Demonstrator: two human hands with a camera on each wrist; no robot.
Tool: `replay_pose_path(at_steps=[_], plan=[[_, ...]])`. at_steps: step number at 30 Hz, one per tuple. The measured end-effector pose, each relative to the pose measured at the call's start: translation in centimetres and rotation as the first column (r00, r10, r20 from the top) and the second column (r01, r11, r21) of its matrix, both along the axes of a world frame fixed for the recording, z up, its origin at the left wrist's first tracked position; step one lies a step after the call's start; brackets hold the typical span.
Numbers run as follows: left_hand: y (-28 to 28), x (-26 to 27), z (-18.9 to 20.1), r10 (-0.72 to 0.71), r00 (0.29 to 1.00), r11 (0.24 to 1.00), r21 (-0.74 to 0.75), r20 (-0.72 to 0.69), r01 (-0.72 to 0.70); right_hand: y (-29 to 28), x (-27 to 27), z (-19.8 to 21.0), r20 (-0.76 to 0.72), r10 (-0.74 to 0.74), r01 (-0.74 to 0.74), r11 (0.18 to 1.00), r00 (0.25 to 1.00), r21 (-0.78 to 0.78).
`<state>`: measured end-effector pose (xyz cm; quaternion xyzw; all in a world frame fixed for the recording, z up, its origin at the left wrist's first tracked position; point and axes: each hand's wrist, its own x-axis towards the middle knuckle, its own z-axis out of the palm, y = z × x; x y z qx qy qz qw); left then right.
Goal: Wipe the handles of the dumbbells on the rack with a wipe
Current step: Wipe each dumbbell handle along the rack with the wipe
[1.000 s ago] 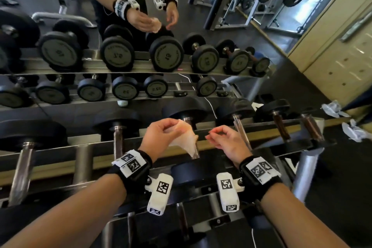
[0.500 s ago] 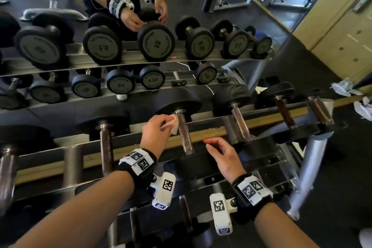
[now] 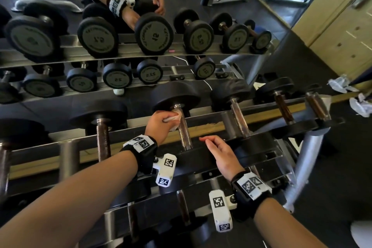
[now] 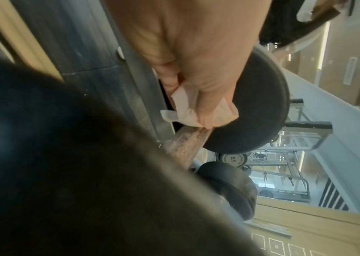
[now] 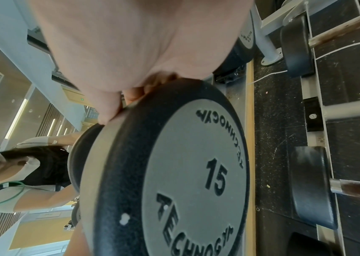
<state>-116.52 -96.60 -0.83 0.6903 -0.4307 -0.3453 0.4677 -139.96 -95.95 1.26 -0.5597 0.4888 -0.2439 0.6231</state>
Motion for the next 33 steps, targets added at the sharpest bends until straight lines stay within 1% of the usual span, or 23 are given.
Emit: replay_pose_path(at_steps=[3, 5, 6, 8, 10, 11, 13, 14, 15, 17, 18, 19, 20, 24, 26, 28, 31, 32, 33], plan=[[0.0, -0.2, -0.4, 0.025, 0.995, 1.0, 0.001, -0.096, -0.025, 0.1, 0.0, 0.2, -0.001, 0.016, -0.016, 1.0, 1.0, 0.005], [0.2, -0.1, -0.6, 0.002, 0.991, 1.0, 0.009, -0.136, -0.001, 0.1, 0.0, 0.2, -0.01, 0.021, -0.021, 1.0, 1.0, 0.003], [0.5, 0.0, -0.7, -0.03, 0.99, 0.999, 0.02, -0.138, 0.033, 0.1, 0.0, 0.2, -0.017, 0.022, -0.022, 1.0, 1.0, 0.001], [1.1, 0.3, -0.8, -0.137, 0.976, 0.986, 0.072, -0.167, 0.151, 0.1, -0.1, 0.2, -0.024, 0.026, -0.027, 1.0, 0.999, -0.007], [1.7, 0.2, -0.7, -0.252, 0.938, 0.949, 0.127, -0.239, 0.288, 0.1, 0.0, 0.2, -0.035, 0.022, -0.023, 0.999, 0.999, -0.027], [1.9, 0.3, -0.6, -0.302, 0.924, 0.927, 0.152, -0.236, 0.342, 0.1, 0.1, 0.2, -0.038, 0.019, -0.021, 0.999, 0.999, -0.035], [1.7, 0.5, -0.2, -0.373, 0.912, 0.889, 0.215, -0.172, 0.404, 0.1, 0.1, 0.2, -0.044, 0.021, -0.023, 0.999, 0.999, -0.047], [1.4, 0.8, 0.1, -0.378, 0.914, 0.888, 0.224, -0.146, 0.402, 0.1, 0.1, 0.2, -0.051, 0.027, -0.029, 0.998, 0.998, -0.05], [1.0, 1.2, 0.5, -0.35, 0.928, 0.905, 0.21, -0.127, 0.37, 0.0, 0.1, 0.2, -0.053, 0.032, -0.035, 0.998, 0.998, -0.048], [0.3, 1.8, 1.0, -0.203, 0.971, 0.967, 0.127, -0.124, 0.219, 0.1, 0.0, 0.2, -0.047, 0.034, -0.036, 0.998, 0.998, -0.048], [0.0, 1.9, 1.1, -0.127, 0.984, 0.987, 0.081, -0.126, 0.137, 0.1, -0.1, 0.2, -0.049, 0.035, -0.037, 0.998, 0.998, -0.052], [-0.1, 1.9, 1.1, -0.082, 0.989, 0.995, 0.05, -0.121, 0.089, 0.2, -0.1, 0.1, -0.052, 0.037, -0.04, 0.998, 0.998, -0.053], [-0.3, 1.6, 0.9, -0.075, 0.991, 0.996, 0.04, -0.108, 0.08, 0.2, -0.1, 0.1, -0.052, 0.04, -0.043, 0.998, 0.998, -0.052], [-0.2, 0.7, 0.5, -0.139, 0.986, 0.987, 0.068, -0.09, 0.145, 0.2, 0.0, 0.0, -0.067, 0.036, -0.04, 0.997, 0.997, -0.066], [0.3, 0.7, 0.2, -0.213, 0.974, 0.965, 0.137, -0.071, 0.221, 0.1, 0.1, -0.1, -0.071, 0.029, -0.033, 0.997, 0.997, -0.067], [1.1, 0.4, -0.1, -0.322, 0.945, 0.92, 0.214, -0.06, 0.327, 0.1, 0.1, -0.1, -0.073, 0.021, -0.025, 0.998, 0.997, -0.055], [2.0, -0.1, -0.4, -0.508, 0.862, 0.818, 0.323, 0.014, 0.476, 0.2, 0.2, 0.1, -0.051, 0.005, -0.006, 1.0, 0.999, -0.024], [2.0, -0.2, -0.2, -0.541, 0.84, 0.795, 0.341, 0.028, 0.501, 0.2, 0.2, 0.2, -0.049, 0.0, -0.001, 1.0, 0.999, -0.02], [1.9, 0.0, -0.1, -0.545, 0.838, 0.789, 0.345, 0.013, 0.508, 0.3, 0.3, 0.2, -0.047, -0.005, 0.004, 1.0, 0.999, -0.02]])
